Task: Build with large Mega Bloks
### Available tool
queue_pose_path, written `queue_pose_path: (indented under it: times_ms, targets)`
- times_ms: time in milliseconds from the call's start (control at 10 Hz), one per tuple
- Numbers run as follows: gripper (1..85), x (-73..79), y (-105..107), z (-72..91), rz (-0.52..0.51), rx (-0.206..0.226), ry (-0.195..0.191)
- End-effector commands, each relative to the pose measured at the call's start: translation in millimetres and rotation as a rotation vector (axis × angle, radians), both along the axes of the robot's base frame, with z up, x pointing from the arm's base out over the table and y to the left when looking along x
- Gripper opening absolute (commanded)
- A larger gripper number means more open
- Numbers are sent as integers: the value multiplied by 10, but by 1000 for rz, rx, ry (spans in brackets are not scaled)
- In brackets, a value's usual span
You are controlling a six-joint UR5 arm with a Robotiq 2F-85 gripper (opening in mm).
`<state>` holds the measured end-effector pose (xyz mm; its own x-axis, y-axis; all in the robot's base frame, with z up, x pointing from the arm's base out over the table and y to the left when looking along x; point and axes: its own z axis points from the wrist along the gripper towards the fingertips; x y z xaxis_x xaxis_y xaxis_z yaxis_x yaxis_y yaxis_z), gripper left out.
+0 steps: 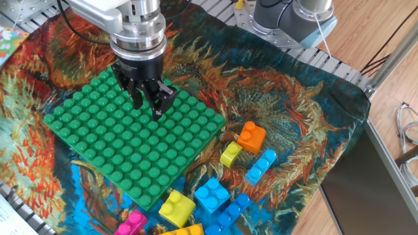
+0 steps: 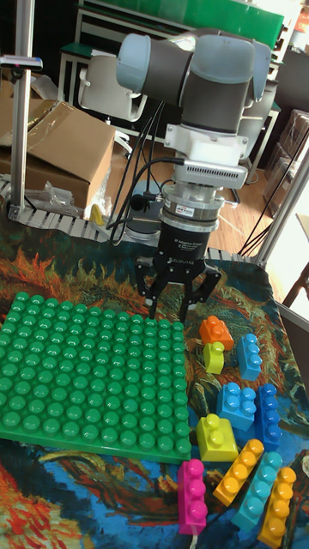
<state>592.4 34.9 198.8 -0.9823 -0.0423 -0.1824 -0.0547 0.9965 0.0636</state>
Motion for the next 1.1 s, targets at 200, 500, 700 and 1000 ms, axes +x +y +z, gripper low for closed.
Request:
queue_pose_path:
  times_ms: [200, 500, 700, 1000]
  targets:
    - [497, -36, 176, -22, -23, 31, 9]
    - [497, -177, 583, -165, -96, 35, 24]
    - [513, -209, 619, -166, -36, 38, 32]
    - [530, -302, 612, -179, 28, 25, 62]
